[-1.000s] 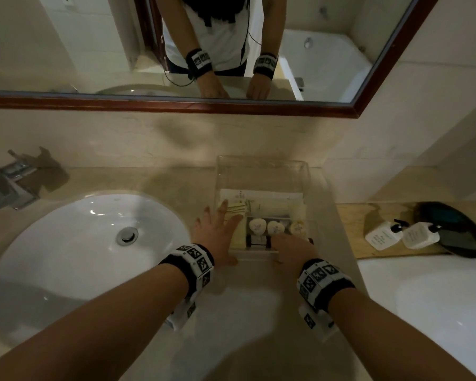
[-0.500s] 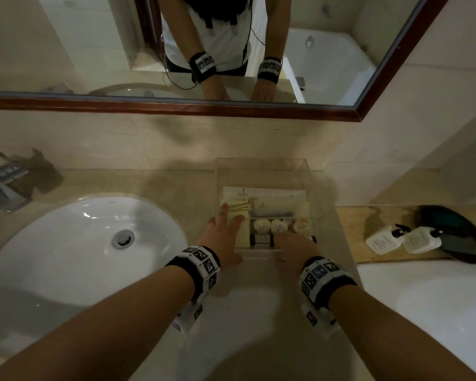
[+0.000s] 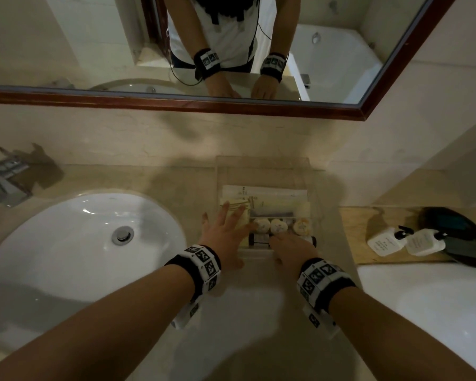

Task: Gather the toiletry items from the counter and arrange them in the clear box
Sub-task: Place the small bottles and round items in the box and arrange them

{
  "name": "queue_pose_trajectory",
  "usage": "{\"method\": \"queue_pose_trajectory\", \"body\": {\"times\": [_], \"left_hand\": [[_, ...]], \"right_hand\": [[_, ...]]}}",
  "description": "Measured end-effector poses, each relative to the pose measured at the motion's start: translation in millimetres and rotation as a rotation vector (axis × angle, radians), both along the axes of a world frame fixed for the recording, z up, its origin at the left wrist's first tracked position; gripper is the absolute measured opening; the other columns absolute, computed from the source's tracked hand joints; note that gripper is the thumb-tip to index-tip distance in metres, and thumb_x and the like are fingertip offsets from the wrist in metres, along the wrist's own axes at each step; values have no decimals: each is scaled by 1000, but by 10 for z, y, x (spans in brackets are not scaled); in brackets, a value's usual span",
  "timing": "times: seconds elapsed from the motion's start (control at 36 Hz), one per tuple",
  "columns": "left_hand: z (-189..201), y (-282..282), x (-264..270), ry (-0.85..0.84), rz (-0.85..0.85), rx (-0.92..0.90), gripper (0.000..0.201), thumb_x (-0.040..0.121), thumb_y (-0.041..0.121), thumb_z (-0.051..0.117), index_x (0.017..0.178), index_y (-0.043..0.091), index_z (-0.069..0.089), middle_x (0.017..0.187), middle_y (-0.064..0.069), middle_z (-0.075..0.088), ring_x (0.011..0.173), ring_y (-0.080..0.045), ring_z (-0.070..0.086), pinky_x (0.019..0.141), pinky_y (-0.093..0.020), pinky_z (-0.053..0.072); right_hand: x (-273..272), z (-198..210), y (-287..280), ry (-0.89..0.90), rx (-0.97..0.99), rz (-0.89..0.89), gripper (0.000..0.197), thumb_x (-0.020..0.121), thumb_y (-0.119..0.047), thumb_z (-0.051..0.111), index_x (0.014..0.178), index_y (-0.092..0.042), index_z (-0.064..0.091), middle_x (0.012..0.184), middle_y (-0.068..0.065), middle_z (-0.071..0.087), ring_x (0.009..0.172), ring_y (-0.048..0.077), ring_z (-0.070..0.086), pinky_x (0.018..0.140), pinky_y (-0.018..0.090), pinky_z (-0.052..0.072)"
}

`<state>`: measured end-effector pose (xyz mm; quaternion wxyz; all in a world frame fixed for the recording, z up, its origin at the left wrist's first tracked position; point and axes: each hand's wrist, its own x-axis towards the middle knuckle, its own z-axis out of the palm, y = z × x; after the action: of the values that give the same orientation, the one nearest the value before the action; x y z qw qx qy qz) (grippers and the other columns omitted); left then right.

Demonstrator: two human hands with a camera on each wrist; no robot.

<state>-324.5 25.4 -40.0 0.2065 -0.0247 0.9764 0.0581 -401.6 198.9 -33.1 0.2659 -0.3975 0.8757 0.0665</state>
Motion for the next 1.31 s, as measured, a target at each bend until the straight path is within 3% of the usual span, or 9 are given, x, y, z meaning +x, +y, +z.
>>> {"method": "queue_pose_trajectory", "body": {"times": [0.17, 0.36, 0.56, 0.67, 0.89, 0.97, 1.06, 1.17, 1.31], "left_hand": [[-45, 179, -97, -37, 13, 7, 100, 74, 57, 69, 147, 48, 2, 158, 9, -23, 144, -31, -26, 106, -72, -4], [-39, 238, -149, -32, 41, -28, 100, 75, 53, 69, 149, 43, 2, 158, 9, -21, 145, -31, -23, 106, -73, -1], [-46, 239, -198, -52, 62, -23, 98, 75, 54, 69, 148, 43, 5, 158, 9, -21, 145, -31, -22, 105, -74, 0], [-27, 203, -198, -31, 72, 24, 92, 77, 51, 70, 148, 43, 12, 159, 9, -18, 146, -29, -19, 107, -73, 2], [-49, 89, -156, 30, 181, 52, 102, 82, 43, 68, 151, 33, -6, 161, 6, -14, 149, -24, -13, 112, -66, 5], [-39, 40, -153, 22, 212, 40, 100, 86, 40, 64, 152, 30, -11, 160, 7, -17, 149, -21, -14, 113, -64, 5], [-31, 2, -165, 47, 226, 35, 91, 88, 32, 61, 152, 30, -3, 161, 8, -11, 149, -20, -8, 115, -61, 10], [-6, -22, -198, 125, 234, 25, 81, 86, 27, 63, 150, 33, 14, 160, 8, 8, 148, -21, 9, 113, -56, 20], [27, -40, -253, 193, 219, -15, 69, 84, 24, 64, 143, 35, 29, 155, 8, 23, 140, -22, 26, 106, -51, 32]], "right_hand": [[22, -34, 24, 11, -31, -24, 27, 92, -13, 47, 118, -9, 46, 128, 13, 48, 117, 30, 46, 91, 39, 41], [8, -76, 53, -12, -71, -39, 23, 89, -17, 50, 111, -10, 47, 123, 10, 49, 111, 29, 47, 89, 40, 45], [-4, -86, 63, 4, -67, -29, 30, 90, -18, 51, 119, -11, 46, 127, 10, 48, 115, 29, 47, 91, 42, 46], [-104, -16, 53, 42, -52, -16, 28, 91, -14, 48, 119, -10, 46, 127, 11, 48, 115, 29, 47, 86, 39, 43], [-219, 15, -54, 46, -64, -53, 26, 93, -15, 46, 118, -9, 47, 126, 11, 51, 114, 29, 51, 88, 38, 45], [-217, -4, -40, 145, -115, -81, 34, 91, -19, 50, 124, -12, 44, 131, 9, 47, 118, 29, 48, 89, 41, 45], [-212, -28, -22, 288, -153, -129, 53, 86, -27, 58, 134, -17, 37, 146, 10, 32, 132, 31, 34, 101, 45, 37], [-302, -70, 17, 256, -174, -234, 78, 84, -37, 63, 147, -24, 18, 158, 0, 13, 146, 25, 13, 114, 49, 20], [-405, -78, -16, 292, -120, -225, 73, 80, -44, 64, 141, -27, 29, 151, -1, 27, 138, 28, 25, 109, 53, 25]]}}
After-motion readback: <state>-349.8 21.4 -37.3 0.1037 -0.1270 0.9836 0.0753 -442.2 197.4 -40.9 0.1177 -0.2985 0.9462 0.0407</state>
